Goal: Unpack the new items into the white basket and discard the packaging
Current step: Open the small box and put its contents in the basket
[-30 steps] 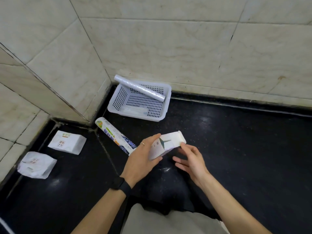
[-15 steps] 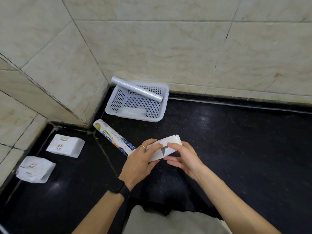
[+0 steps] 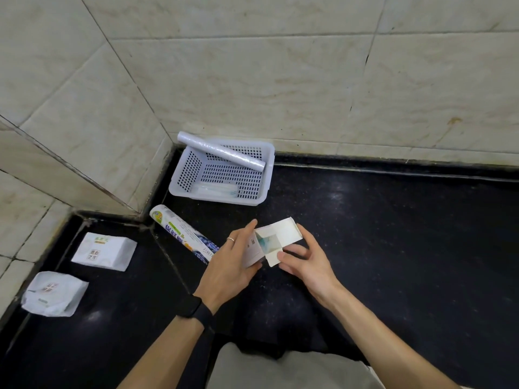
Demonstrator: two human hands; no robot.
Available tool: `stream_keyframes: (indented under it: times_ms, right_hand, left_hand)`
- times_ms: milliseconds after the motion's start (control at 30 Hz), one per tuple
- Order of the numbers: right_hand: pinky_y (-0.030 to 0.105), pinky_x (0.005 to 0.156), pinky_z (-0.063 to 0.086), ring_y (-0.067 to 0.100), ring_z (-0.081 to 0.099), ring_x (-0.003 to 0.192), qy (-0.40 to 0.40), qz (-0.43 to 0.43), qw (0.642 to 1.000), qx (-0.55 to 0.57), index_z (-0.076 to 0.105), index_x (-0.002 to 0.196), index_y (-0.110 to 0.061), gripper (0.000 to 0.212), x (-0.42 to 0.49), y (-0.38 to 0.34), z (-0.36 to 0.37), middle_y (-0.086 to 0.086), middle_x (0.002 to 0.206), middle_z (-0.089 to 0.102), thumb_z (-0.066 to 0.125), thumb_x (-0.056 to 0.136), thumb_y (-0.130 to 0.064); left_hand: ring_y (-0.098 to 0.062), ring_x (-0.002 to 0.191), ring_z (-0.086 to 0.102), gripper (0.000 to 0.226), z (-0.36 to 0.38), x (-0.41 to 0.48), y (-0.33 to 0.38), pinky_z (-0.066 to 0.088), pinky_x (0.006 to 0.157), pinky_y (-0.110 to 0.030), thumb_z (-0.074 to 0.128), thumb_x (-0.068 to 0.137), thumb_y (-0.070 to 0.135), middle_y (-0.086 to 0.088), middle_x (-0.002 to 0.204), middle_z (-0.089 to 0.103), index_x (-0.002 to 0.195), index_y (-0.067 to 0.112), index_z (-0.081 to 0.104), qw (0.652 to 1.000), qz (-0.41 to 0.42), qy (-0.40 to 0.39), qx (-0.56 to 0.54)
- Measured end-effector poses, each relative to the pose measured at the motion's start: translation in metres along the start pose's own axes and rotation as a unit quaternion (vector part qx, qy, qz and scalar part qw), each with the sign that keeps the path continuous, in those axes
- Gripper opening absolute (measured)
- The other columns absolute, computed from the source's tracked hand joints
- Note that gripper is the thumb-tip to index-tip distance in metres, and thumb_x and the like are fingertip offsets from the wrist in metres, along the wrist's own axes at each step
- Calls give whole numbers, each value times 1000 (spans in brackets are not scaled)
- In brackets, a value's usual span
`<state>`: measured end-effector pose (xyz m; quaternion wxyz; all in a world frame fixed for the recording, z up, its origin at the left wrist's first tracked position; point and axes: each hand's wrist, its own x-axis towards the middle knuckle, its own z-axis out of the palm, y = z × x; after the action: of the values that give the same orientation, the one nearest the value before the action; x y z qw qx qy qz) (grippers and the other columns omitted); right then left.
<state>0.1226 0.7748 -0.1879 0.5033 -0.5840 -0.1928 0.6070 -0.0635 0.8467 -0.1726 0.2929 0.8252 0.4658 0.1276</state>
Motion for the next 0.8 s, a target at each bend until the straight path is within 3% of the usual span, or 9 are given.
stream_keyframes:
  times_ms: [167, 300, 500, 600, 800]
  right_hand:
    - [46, 96, 57, 26, 73, 104, 11, 3, 999, 43, 43, 145, -29, 75, 3, 1, -1, 13, 111, 75, 74, 84, 1]
    - [46, 95, 57, 24, 73, 103, 15, 3, 999, 42, 42, 146, -26, 74, 4, 1, -1, 11, 110, 75, 72, 85, 4]
    - [33, 88, 59, 15, 72, 103, 28, -17, 999, -2, 26, 155, -29, 86, -1, 0, 2, 0, 112, 75, 73, 87, -2]
    - [34, 89, 59, 16, 72, 104, 26, -20, 999, -7, 26, 155, -28, 87, -1, 0, 2, 0, 112, 75, 73, 87, -2]
    - [41, 97, 56, 16, 74, 96, 28, -52, 996, -62, 31, 152, -28, 84, -2, 0, 3, -4, 112, 75, 77, 85, -6]
  left_hand:
    - [-14, 109, 56, 61, 3, 3, 1, 56, 79, -35, 74, 83, 22, 13, 140, 35, 129, 40, 38, 997, 78, 8, 21]
    - [-11, 113, 52, 54, 6, 5, 0, 50, 90, -27, 73, 83, 17, 13, 140, 32, 126, 34, 46, 996, 87, 3, 22]
    - [-10, 122, 44, 77, 6, 6, 2, 51, 98, -31, 70, 88, 24, 14, 142, 25, 148, 41, 25, 998, 40, -21, 41]
    - [-11, 121, 46, 79, 6, 5, 2, 53, 95, -35, 71, 87, 24, 14, 140, 28, 149, 43, 24, 999, 36, -24, 26]
    - [-2, 126, 38, 97, 3, 9, 7, 47, 100, -32, 77, 82, 22, 15, 138, 31, 151, 41, 12, 995, -64, -39, -70]
